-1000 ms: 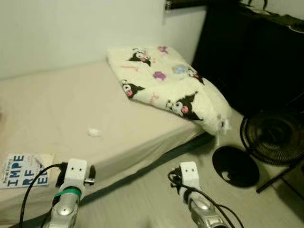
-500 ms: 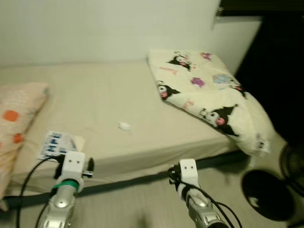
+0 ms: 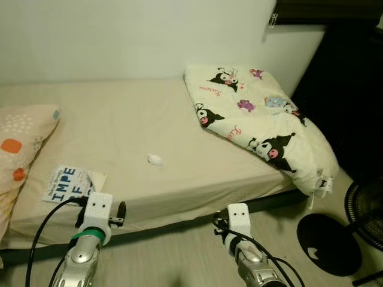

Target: Clean up the room

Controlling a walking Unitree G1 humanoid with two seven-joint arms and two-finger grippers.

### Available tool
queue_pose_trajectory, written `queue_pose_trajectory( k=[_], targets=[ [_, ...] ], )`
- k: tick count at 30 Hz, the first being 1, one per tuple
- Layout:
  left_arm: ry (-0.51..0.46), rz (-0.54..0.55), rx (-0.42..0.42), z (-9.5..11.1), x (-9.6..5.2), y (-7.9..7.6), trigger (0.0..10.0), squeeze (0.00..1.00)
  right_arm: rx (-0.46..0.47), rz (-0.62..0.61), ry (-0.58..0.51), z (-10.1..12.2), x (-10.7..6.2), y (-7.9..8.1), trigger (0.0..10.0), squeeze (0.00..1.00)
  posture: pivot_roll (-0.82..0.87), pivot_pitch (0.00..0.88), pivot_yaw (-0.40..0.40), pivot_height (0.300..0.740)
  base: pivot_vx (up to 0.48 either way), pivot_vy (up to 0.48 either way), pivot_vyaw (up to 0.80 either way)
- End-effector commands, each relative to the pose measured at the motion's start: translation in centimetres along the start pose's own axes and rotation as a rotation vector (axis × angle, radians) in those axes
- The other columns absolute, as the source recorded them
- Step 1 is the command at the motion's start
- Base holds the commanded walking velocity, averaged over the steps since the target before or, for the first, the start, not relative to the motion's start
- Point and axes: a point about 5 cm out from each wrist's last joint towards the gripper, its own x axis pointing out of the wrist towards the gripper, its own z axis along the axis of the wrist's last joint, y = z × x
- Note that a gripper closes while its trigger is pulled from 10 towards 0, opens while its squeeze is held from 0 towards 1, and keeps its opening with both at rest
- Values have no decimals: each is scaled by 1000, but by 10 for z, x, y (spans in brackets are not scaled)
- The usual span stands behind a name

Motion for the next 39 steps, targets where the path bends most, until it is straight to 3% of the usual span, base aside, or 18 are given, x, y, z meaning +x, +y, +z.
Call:
queue_pose_trajectory(
  k=[1,9,26,39],
  targets=[
    [8,-9,-10,0,-1,-2,10000,0,14,-7,26,-5,-1,-2,10000,0,54,0,-7,740,311,0,0],
    [9,-3,-8,-1,-1,0,10000,0,-4,20,17,-3,0,2,10000,0,54,0,-11,740,310,0,0],
    [10,6,5,-3,-6,2,10000,0,-12,65,24,-3,0,8,10000,0,77,0,-25,740,303,0,718],
    [16,-6,34,-6,-11,2,10000,0,-14,69,29,-4,0,9,10000,0,83,0,-33,740,289,0,0]
  ],
)
